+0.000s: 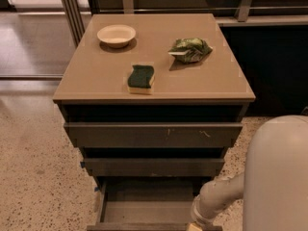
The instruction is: Close bottom drawer
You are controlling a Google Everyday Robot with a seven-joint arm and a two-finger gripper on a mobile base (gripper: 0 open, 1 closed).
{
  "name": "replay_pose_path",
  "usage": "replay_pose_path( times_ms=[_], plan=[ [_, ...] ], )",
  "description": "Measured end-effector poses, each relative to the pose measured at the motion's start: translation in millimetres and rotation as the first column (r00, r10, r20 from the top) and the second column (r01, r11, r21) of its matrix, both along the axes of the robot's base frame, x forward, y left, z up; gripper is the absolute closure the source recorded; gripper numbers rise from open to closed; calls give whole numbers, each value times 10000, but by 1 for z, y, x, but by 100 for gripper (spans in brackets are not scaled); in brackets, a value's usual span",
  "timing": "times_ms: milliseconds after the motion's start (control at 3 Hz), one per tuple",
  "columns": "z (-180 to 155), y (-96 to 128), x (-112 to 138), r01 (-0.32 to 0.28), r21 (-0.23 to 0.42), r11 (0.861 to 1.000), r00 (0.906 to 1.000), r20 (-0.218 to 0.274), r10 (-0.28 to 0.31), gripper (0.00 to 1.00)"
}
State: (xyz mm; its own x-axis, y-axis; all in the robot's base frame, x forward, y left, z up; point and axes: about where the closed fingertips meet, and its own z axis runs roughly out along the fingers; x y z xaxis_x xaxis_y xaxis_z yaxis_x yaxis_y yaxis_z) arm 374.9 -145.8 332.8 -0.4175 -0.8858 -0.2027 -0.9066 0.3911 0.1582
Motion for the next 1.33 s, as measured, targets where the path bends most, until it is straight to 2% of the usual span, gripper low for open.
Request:
replay_pose_path(
  times_ms=[667,1333],
  plan=[
    [-9,-2,-3,147,54,9999,9998,-123,-147,0],
    [-61,1,-6,546,1152,9918,9952,-873,-446,0]
  ],
)
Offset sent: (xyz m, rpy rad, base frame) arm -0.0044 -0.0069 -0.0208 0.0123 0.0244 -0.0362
